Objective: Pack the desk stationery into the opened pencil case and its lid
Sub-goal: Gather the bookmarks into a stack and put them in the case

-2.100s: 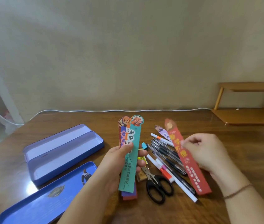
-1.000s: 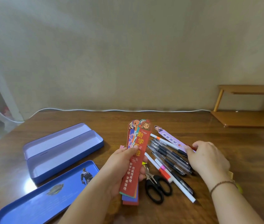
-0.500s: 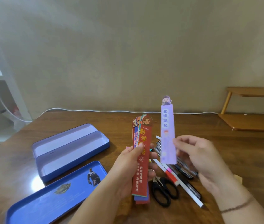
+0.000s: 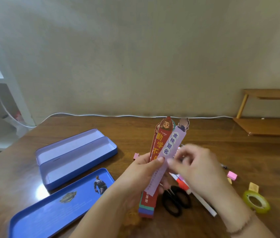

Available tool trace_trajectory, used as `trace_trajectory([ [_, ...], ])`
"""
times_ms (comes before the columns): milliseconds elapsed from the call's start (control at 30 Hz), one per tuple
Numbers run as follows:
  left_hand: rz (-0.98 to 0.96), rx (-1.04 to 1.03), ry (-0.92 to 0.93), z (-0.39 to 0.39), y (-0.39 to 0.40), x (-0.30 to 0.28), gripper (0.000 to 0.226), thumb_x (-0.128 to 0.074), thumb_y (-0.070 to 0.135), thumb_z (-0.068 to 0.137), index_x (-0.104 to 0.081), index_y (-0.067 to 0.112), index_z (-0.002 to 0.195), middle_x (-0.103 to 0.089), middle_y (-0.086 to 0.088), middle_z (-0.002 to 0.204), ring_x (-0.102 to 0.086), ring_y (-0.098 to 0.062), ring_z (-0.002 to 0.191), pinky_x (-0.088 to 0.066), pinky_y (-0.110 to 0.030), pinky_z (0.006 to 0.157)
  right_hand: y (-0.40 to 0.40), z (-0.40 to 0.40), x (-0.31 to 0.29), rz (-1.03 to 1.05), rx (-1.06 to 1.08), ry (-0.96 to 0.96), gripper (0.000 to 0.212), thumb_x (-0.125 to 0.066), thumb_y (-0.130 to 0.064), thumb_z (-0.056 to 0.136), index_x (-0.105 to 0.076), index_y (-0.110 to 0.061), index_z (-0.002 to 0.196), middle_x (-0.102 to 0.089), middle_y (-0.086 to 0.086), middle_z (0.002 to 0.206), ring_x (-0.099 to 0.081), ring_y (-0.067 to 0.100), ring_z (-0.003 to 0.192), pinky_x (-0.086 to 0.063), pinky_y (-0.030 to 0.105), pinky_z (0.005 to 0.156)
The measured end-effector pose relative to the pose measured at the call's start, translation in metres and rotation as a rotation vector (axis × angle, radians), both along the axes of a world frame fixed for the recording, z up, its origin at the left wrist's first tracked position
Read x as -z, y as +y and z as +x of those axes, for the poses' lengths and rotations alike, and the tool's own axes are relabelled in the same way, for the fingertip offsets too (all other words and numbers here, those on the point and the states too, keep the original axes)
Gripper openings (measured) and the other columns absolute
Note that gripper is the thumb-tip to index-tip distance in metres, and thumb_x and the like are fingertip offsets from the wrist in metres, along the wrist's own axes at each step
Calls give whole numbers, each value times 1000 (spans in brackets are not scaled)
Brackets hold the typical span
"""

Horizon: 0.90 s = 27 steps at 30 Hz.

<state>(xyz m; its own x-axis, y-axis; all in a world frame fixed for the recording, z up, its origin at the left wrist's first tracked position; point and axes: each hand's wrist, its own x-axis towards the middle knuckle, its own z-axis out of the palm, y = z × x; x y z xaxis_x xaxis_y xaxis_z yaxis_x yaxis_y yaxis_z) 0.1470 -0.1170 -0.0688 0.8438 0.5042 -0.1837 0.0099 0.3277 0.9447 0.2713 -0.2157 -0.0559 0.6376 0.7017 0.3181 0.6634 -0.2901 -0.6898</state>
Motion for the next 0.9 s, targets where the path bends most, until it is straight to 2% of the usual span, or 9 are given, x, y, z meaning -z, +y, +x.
trace_trajectory([
  [33, -4, 35, 8, -1, 1, 0, 19, -50, 23, 100, -60, 15, 114, -71, -8, 82, -57, -17, 60, -47, -28, 58, -2, 6, -2, 152, 45, 40, 20, -74, -39, 78, -61, -34, 92, -61, -12, 73, -56, 5, 60, -46, 25, 52],
  [100, -53, 124, 36, -4, 1, -1, 20, -49, 16, 100, -59, 15, 118, -69, -10, 83, -53, -17, 60, -43, -28, 58, -6, 17, -8, 284, 69, 148, 53, -65, -39, 87, -40, -38, 134, -55, -15, 111, -58, 2, 83, -45, 15, 56],
  [167, -99, 203, 73, -5, 1, 0, 23, -50, 14, 99, -57, 13, 121, -65, -10, 82, -51, -17, 60, -41, -27, 58, -7, 23, -8, 238, -16, 227, 67, -57, -34, 92, -20, -40, 147, -44, -16, 134, -57, 3, 102, -51, 14, 61],
  [233, -120, 282, 106, -5, 1, 2, 25, -55, 20, 97, -59, 12, 121, -61, -9, 81, -50, -16, 60, -41, -26, 57, -6, 20, -3, 178, -136, 208, 66, -55, -25, 94, -20, -44, 146, -42, -13, 142, -55, 8, 115, -58, 25, 76],
  [367, -194, 313, 126, -6, 4, 4, 30, -63, 35, 91, -56, 16, 114, -53, -4, 73, -46, -14, 54, -39, -23, 51, -5, 12, 2, 98, -283, 69, 68, -58, -18, 94, -24, -51, 143, -41, -21, 139, -52, 5, 118, -57, 28, 85],
  [467, -213, 333, 142, -7, 5, -1, 41, -57, 51, 86, -55, 16, 108, -50, -1, 69, -46, -11, 51, -39, -20, 49, -5, 13, 2, 223, -314, 190, 78, -61, -9, 92, -25, -58, 139, -45, -29, 136, -57, 1, 116, -57, 28, 86],
  [633, -327, 272, 54, 3, 8, 2, 64, -25, 62, 96, -58, 7, 94, -51, -5, 60, -47, -12, 38, -42, -18, 38, -4, 17, 5, 269, -122, 187, 61, -68, -1, 85, -50, -30, 135, -65, -8, 122, -68, 1, 96, -59, 22, 77],
  [767, -380, 308, -24, 18, 15, 1, 69, -39, 56, 91, -60, -9, 84, -59, -13, 50, -55, -18, 34, -49, -23, 37, -6, 19, 0, 301, -29, 180, 41, -75, -17, 81, -60, -26, 119, -70, -10, 89, -69, 1, 78, -58, 19, 62],
  [900, -293, 381, 29, 2, 4, 2, 70, -27, 70, 89, -64, 11, 95, -53, -2, 64, -49, -10, 42, -40, -19, 42, -4, 14, 0, 261, -30, 198, 38, -74, -28, 81, -57, -32, 115, -69, -11, 88, -68, 6, 80, -55, 22, 60],
])
